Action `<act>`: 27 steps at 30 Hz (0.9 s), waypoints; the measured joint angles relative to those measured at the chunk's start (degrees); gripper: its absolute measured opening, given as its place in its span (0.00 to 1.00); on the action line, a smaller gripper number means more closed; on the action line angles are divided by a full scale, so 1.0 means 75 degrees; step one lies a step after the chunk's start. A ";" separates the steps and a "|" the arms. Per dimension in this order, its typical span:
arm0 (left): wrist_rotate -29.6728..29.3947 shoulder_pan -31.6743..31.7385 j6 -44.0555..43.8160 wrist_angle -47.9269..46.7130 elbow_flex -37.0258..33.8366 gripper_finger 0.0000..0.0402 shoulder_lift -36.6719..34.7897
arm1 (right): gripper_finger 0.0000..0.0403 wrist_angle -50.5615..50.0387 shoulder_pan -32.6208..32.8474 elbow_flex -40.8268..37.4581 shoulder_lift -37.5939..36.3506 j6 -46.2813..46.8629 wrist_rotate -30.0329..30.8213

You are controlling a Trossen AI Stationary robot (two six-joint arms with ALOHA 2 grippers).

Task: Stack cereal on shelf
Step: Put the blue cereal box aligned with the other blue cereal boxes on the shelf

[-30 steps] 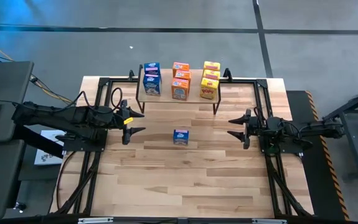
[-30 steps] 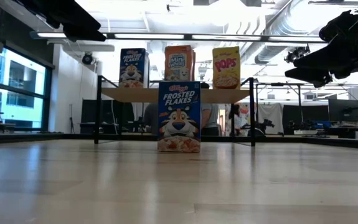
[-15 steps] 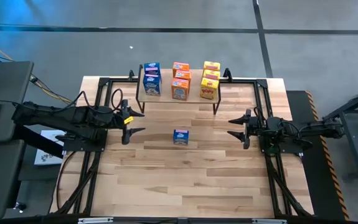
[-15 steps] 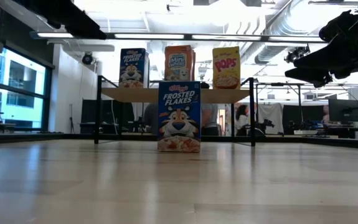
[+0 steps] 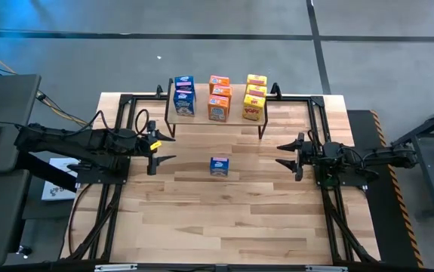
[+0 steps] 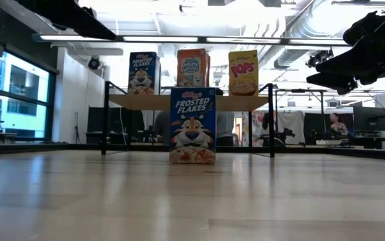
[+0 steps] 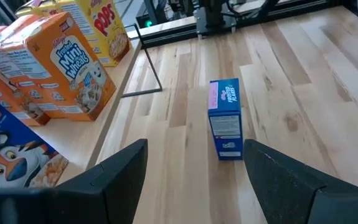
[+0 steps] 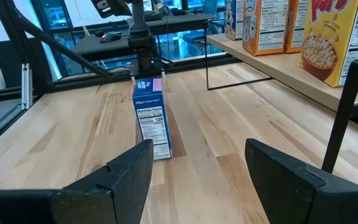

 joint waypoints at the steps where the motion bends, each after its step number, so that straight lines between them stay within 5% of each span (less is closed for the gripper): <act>1: 0.0001 0.0002 -0.0015 0.0013 0.0000 0.64 0.0003 | 0.62 0.0000 0.0000 0.0000 0.0000 0.0000 0.0000; 12: 0.0047 0.0002 -0.0409 0.1973 0.0036 0.64 0.0464 | 0.62 -0.0001 0.0002 0.0000 0.0000 0.0000 0.0000; 27: -0.0320 0.0474 -0.0068 0.1845 0.1586 0.64 0.3105 | 0.62 -0.0001 0.0002 0.0000 0.0000 0.0000 0.0000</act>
